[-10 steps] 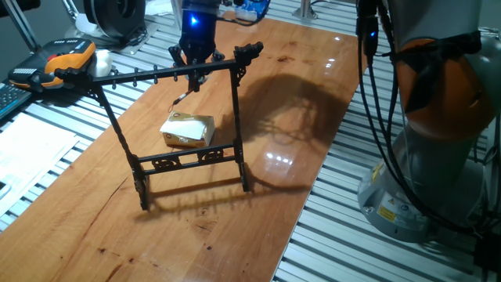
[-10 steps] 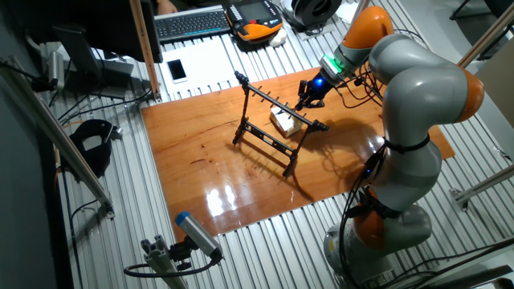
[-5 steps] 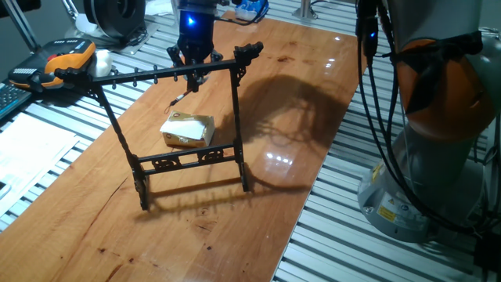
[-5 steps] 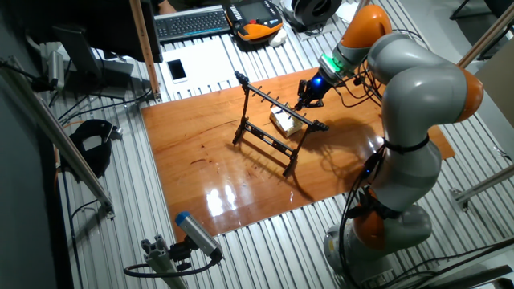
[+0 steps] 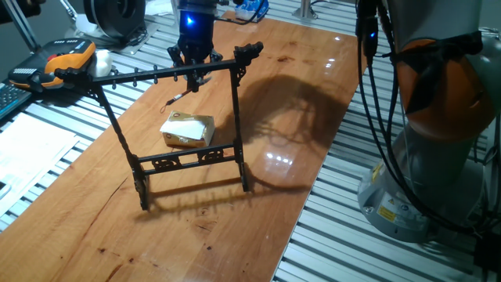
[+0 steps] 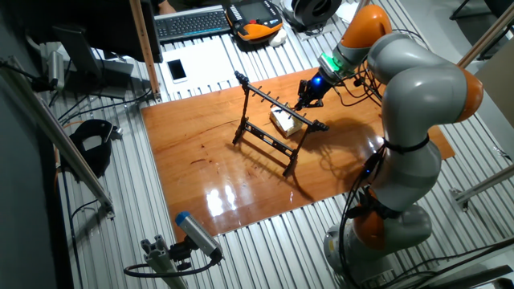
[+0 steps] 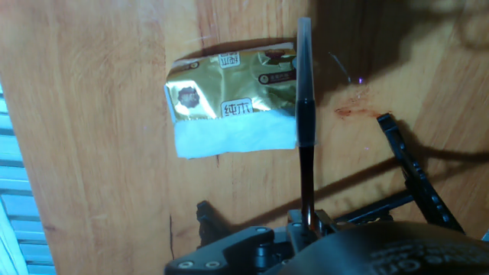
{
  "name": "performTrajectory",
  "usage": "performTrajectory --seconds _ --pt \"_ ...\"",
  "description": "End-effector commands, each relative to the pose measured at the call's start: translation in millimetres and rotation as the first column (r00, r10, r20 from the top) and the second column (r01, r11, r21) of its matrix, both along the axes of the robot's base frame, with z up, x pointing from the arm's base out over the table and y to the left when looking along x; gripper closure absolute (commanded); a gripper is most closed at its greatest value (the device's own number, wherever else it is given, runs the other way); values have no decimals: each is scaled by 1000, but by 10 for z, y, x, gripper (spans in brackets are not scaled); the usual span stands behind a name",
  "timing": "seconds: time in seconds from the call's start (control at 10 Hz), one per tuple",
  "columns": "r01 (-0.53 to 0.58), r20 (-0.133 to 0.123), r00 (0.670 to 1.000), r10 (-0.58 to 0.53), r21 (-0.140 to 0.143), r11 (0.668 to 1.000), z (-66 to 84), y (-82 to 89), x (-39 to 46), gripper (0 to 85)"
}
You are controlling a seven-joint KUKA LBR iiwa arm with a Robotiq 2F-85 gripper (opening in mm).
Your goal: Place the brush on the pen rack
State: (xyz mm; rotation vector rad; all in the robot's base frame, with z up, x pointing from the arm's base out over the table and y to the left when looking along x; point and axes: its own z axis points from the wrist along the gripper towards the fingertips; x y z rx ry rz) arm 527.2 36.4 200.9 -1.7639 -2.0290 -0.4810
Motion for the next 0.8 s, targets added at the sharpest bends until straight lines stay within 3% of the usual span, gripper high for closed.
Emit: performTrajectory --seconds 0.0,0.4,0.6,0.7 --pt "-2 0 1000 2 -3 1000 0 0 0 850" --pt "-12 37 999 15 -79 997 0 0 0 850" --pt "3 29 1000 -1 -70 998 0 0 0 850" --pt "11 33 999 -8 -79 997 0 0 0 850"
